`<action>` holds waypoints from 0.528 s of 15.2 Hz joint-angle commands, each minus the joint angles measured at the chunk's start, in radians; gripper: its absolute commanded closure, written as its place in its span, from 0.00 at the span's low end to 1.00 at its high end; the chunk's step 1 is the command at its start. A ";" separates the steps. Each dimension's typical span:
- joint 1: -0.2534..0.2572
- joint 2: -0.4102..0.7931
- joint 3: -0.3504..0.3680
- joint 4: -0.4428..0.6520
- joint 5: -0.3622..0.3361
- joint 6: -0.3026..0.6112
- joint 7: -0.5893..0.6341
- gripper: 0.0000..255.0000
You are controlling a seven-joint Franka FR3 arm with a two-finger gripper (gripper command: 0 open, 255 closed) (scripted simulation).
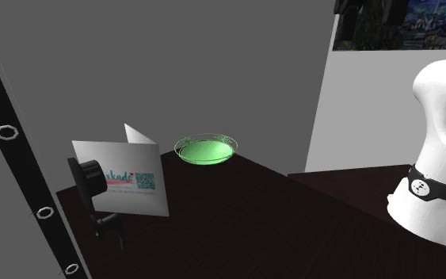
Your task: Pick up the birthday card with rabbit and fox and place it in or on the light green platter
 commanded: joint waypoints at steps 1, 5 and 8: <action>0.000 0.000 0.000 0.000 0.000 0.000 0.000 0.00; -0.003 0.159 0.015 0.051 -0.001 0.099 0.020 0.00; -0.007 0.281 0.024 0.103 -0.005 0.161 0.036 0.00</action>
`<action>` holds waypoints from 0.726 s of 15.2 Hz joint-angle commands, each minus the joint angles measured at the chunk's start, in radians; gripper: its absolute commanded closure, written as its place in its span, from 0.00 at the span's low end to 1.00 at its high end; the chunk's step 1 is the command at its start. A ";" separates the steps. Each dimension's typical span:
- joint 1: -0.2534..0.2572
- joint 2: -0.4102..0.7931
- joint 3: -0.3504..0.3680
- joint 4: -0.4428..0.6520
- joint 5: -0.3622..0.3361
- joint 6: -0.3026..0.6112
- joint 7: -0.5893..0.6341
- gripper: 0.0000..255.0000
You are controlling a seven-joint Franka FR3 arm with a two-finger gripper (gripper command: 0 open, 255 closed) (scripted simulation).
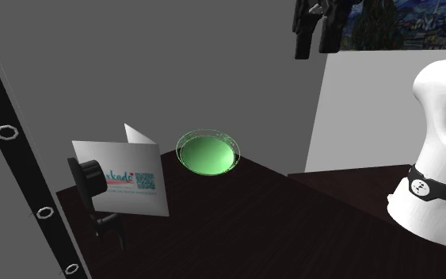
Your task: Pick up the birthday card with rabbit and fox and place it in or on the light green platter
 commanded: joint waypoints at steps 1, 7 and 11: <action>-0.002 0.078 0.007 0.037 -0.003 0.038 0.014 0.00; -0.009 0.323 0.019 0.184 -0.019 0.121 0.051 0.00; -0.013 0.486 0.022 0.307 -0.035 0.150 0.077 0.00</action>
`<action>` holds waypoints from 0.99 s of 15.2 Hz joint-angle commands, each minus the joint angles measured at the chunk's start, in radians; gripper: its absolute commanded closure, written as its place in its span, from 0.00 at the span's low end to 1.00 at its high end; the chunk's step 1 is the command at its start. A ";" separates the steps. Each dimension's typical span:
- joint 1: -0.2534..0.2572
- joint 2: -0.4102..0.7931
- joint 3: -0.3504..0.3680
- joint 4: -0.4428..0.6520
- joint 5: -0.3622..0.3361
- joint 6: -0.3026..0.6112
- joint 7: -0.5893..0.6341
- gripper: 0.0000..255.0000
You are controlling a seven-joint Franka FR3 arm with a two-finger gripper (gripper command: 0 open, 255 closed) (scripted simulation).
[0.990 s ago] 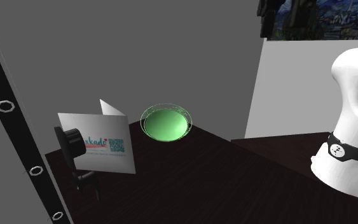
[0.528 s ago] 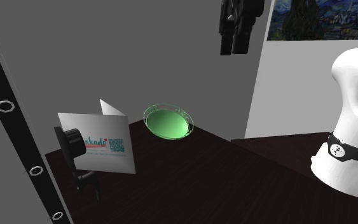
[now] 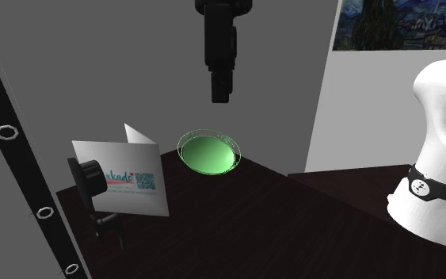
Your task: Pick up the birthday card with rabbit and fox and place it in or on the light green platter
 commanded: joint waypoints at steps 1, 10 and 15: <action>-0.001 0.085 0.002 0.071 -0.008 0.009 0.016 0.00; -0.001 0.457 -0.008 0.441 -0.042 -0.014 0.069 0.00; -0.001 0.472 -0.008 0.394 -0.042 0.047 0.068 0.00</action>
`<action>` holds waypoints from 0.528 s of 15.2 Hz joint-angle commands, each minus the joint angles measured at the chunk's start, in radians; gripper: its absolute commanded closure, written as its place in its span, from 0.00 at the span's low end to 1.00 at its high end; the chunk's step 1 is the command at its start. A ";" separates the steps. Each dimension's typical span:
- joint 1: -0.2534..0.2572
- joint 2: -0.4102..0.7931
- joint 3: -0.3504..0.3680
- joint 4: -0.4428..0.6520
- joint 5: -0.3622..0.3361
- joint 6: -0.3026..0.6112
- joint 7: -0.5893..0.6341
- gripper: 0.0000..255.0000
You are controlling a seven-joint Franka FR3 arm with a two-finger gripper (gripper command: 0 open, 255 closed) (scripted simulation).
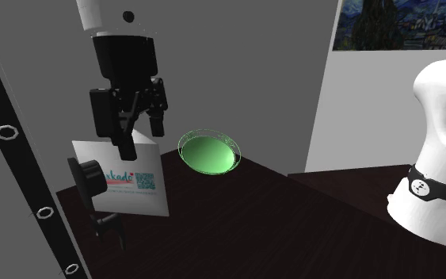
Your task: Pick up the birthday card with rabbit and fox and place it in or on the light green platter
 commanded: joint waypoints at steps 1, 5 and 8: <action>-0.001 0.002 0.000 -0.025 0.000 0.028 -0.001 0.00; 0.000 0.008 0.000 -0.038 0.000 0.047 -0.001 0.00; 0.000 0.008 0.000 -0.038 0.000 0.047 -0.001 0.00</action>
